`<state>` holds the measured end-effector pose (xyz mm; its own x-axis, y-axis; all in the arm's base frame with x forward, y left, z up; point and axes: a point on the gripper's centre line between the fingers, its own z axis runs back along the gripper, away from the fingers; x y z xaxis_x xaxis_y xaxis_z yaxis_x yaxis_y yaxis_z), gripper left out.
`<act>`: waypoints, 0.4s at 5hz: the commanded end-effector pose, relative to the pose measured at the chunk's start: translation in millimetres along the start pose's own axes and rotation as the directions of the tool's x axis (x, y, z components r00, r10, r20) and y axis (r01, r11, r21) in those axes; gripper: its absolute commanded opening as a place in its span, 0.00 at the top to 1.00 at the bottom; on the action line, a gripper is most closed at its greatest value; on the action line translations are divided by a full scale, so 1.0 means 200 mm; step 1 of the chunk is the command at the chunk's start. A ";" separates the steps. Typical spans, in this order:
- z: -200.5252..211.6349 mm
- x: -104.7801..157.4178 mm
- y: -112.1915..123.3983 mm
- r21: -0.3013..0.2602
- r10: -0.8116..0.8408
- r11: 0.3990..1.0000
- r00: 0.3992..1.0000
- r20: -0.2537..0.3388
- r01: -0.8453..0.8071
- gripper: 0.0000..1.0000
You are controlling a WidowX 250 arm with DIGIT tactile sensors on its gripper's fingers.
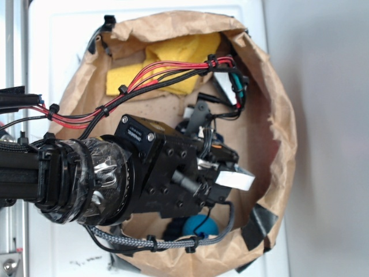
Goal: Grab the blue rope.
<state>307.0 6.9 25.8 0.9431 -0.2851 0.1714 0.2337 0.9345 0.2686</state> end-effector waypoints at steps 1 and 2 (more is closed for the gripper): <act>0.17 0.00 0.19 -0.191 0.085 0.978 0.996 0.015 -0.081 0.46; 0.25 -0.01 0.27 -0.235 0.122 0.966 0.992 0.037 -0.110 0.00</act>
<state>296.8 39.3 65.5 0.9665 -0.1921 0.1700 0.1984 0.9799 -0.0212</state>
